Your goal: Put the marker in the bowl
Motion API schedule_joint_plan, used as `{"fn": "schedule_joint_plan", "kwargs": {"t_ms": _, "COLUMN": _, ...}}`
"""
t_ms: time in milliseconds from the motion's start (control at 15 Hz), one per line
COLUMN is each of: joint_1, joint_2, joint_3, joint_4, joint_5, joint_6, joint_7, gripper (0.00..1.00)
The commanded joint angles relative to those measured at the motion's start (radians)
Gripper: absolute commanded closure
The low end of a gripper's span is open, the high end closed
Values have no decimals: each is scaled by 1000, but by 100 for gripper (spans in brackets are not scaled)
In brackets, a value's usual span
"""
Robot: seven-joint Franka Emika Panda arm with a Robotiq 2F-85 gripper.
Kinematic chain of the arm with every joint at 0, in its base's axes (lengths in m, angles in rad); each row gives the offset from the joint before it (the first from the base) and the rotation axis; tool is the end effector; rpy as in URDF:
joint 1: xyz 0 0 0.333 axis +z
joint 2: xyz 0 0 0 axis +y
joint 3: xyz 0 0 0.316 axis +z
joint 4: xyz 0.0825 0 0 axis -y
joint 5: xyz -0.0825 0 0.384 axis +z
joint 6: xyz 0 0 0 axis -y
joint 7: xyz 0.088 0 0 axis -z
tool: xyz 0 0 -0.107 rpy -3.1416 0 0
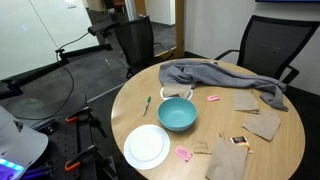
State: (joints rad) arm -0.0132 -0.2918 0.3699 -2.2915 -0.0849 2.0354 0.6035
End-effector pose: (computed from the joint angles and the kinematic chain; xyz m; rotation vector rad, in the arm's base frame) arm 0.4360 0.1647 0.4622 2.9660 -0.3317 0.1429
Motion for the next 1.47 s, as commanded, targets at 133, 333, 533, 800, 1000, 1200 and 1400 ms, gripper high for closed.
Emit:
{"fn": "schedule_joint_plan", "kwargs": {"t_ms": 133, "joint_1": 44, "joint_2": 5, "joint_3": -40, "joint_4": 2, "joint_5": -14, "joint_6": -3, "joint_7": 11, "gripper": 0}}
{"fn": "schedule_joint_plan", "kwargs": {"t_ms": 333, "joint_1": 44, "joint_2": 5, "joint_3": -40, "joint_4": 2, "joint_5": -14, "joint_6": -3, "joint_7": 11, "gripper": 0}}
{"fn": "schedule_joint_plan", "kwargs": {"t_ms": 533, "joint_1": 44, "joint_2": 5, "joint_3": -40, "joint_4": 2, "joint_5": -14, "joint_6": -3, "joint_7": 11, "gripper": 0}}
{"fn": "schedule_joint_plan", "kwargs": {"t_ms": 800, "joint_1": 51, "joint_2": 15, "joint_3": -55, "joint_4": -1, "joint_5": -23, "joint_6": 9, "joint_7": -13, "gripper": 0}}
{"fn": "schedule_joint_plan", "kwargs": {"t_ms": 1000, "joint_1": 59, "joint_2": 47, "joint_3": -87, "joint_4": -1, "joint_5": -47, "joint_6": 24, "joint_7": -91, "gripper": 0}}
{"fn": "schedule_joint_plan", "kwargs": {"t_ms": 1200, "joint_1": 66, "joint_2": 75, "joint_3": -127, "joint_4": -10, "joint_5": -55, "joint_6": 63, "joint_7": -196, "gripper": 0}}
{"fn": "schedule_joint_plan", "kwargs": {"t_ms": 1400, "joint_1": 70, "joint_2": 99, "joint_3": -169, "joint_4": -29, "joint_5": -50, "joint_6": 130, "joint_7": -319, "gripper": 0}}
